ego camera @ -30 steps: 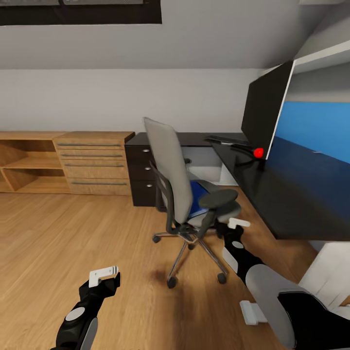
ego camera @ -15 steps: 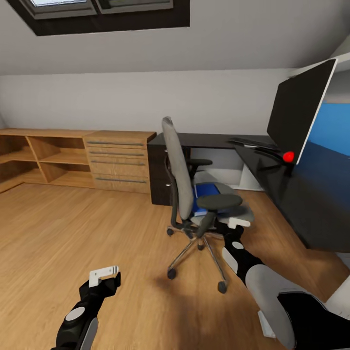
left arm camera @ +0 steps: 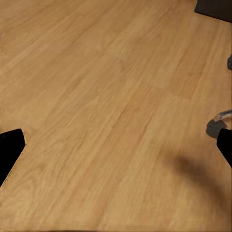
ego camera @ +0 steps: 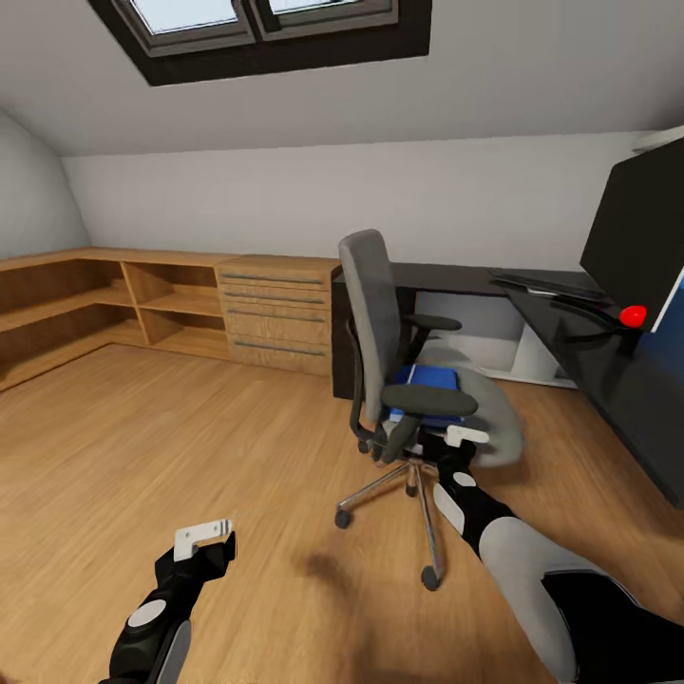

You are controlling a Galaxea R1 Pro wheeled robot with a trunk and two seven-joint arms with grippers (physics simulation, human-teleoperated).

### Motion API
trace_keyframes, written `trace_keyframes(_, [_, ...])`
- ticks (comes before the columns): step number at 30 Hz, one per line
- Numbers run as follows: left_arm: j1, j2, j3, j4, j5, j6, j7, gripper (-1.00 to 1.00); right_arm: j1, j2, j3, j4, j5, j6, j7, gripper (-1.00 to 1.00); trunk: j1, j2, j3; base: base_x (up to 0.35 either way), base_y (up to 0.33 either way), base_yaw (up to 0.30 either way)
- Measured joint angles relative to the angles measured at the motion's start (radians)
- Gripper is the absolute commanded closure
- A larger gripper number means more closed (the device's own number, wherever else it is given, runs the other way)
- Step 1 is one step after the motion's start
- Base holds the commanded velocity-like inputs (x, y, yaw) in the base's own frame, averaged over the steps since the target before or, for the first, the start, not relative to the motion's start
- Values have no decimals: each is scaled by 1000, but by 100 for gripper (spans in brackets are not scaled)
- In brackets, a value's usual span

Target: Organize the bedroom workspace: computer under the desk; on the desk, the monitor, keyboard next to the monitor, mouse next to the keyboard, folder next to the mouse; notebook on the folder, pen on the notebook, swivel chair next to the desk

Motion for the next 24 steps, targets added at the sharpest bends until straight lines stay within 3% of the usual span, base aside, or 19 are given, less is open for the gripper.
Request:
trace_keyframes(6, [0,0,0,1,-2,0,0,-100,0,-1,0,0,1,1,1,-100,0,0,2,0,0,240])
trace_keyframes(10, [0,0,0,3,-2,0,0,-100,0,-2,0,-1,1,0,2,-100,0,0,3,0,0,25])
trace_keyframes(24, [0,1,2,2,0,0,1,-100,0,-7,-3,-4,-2,1,2,-100,0,0,10,0,0,-197])
